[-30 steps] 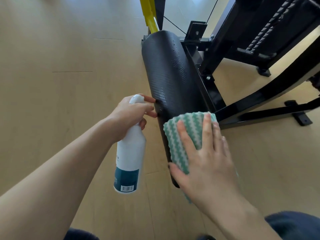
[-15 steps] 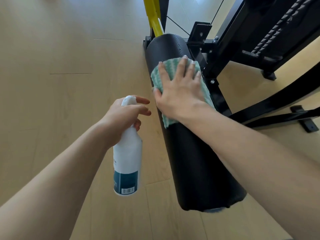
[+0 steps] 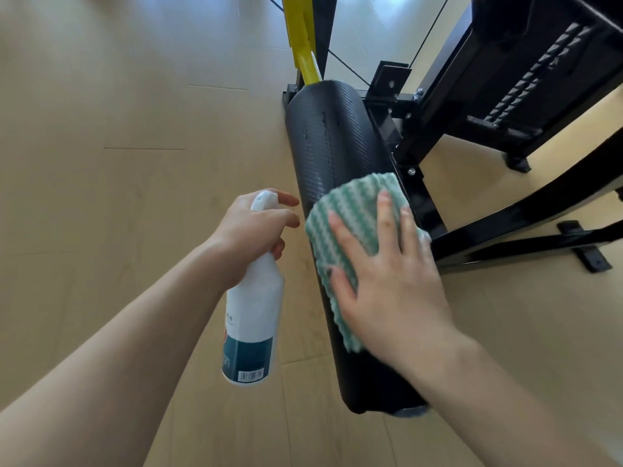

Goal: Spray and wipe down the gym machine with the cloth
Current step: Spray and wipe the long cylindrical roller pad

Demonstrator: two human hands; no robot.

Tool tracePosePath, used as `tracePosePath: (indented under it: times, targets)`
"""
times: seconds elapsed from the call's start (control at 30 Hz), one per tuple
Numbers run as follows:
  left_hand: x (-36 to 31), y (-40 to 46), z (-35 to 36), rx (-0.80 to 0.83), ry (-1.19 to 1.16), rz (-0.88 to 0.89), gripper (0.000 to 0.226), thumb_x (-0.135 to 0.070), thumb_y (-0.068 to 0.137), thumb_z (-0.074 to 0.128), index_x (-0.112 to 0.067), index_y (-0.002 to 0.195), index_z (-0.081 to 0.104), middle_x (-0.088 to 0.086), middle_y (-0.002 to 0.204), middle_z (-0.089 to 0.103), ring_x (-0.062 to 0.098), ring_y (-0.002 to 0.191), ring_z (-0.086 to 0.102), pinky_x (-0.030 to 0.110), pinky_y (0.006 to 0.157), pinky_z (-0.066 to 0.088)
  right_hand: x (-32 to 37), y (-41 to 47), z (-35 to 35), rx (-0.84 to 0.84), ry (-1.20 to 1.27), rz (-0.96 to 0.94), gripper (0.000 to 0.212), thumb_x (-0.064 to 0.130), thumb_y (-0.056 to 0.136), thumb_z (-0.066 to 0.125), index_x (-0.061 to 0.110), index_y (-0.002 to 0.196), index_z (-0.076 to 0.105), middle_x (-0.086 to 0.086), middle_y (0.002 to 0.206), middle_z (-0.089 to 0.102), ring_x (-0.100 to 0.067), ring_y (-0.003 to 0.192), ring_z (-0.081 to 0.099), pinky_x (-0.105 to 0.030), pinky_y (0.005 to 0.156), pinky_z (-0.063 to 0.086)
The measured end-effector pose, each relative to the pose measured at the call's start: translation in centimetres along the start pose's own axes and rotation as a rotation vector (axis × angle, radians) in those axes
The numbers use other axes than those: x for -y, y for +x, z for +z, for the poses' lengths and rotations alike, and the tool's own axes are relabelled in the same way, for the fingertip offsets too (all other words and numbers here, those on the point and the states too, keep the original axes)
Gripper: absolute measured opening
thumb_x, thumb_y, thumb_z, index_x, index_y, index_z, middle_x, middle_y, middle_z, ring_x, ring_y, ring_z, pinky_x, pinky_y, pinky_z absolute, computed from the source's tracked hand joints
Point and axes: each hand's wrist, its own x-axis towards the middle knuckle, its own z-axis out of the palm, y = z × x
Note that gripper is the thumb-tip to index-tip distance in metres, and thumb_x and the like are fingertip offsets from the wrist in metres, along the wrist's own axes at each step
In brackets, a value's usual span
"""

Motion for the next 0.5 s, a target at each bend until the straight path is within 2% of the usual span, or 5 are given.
tracePosePath:
  times: [0.13,0.23,0.33,0.43,0.5]
  targets:
    - [0.1,1.6,0.3,-0.006,-0.004,0.007,0.021,-0.014,0.091,0.070,-0.031,0.103,0.075,0.010,0.079,0.065,0.016,0.043,0.048,0.027,0.055,0.046,0.0,0.3,0.2,-0.006,-0.015,0.012,0.065,0.057,0.097,0.019,0.047,0.158,-0.004,-0.016,0.166,-0.018,-0.043,0.153,-0.004,-0.060,0.122,0.014]
    - [0.2,2.5,0.4,-0.031,-0.015,0.032,0.021,-0.017,0.092,0.069,-0.035,0.100,0.075,0.021,0.081,0.067,0.016,0.046,0.049,0.027,0.056,0.046,-0.2,6.4,-0.9,0.001,0.035,0.013,0.062,0.053,0.102,0.019,0.048,0.155,-0.014,-0.013,0.164,-0.026,-0.041,0.153,-0.012,-0.059,0.123,0.007]
    - [0.0,3.5,0.5,-0.055,-0.038,0.031,0.021,-0.018,0.094,0.069,-0.037,0.099,0.076,0.012,0.070,0.061,0.015,0.046,0.048,0.024,0.055,0.045,0.4,14.4,-2.0,0.003,0.016,0.040,0.059,0.050,0.104,0.020,0.047,0.157,-0.007,-0.017,0.165,-0.021,-0.046,0.152,-0.009,-0.061,0.122,0.005]
    - [-0.1,4.3,0.7,-0.072,-0.054,0.024,0.022,-0.016,0.093,0.069,-0.036,0.098,0.076,0.018,0.081,0.068,0.016,0.045,0.048,0.026,0.058,0.045,1.4,21.0,-3.0,0.038,-0.010,0.069,0.056,0.046,0.106,0.019,0.046,0.158,0.000,-0.021,0.165,-0.020,-0.052,0.150,-0.007,-0.063,0.121,0.005]
    - [-0.2,4.5,0.7,-0.076,-0.055,0.021,0.022,-0.015,0.093,0.069,-0.035,0.099,0.076,0.020,0.100,0.075,0.016,0.046,0.048,0.028,0.061,0.047,1.8,24.2,-3.6,0.035,0.005,0.074,0.055,0.043,0.107,0.020,0.044,0.159,0.003,-0.022,0.165,-0.018,-0.054,0.149,-0.006,-0.065,0.121,0.005]
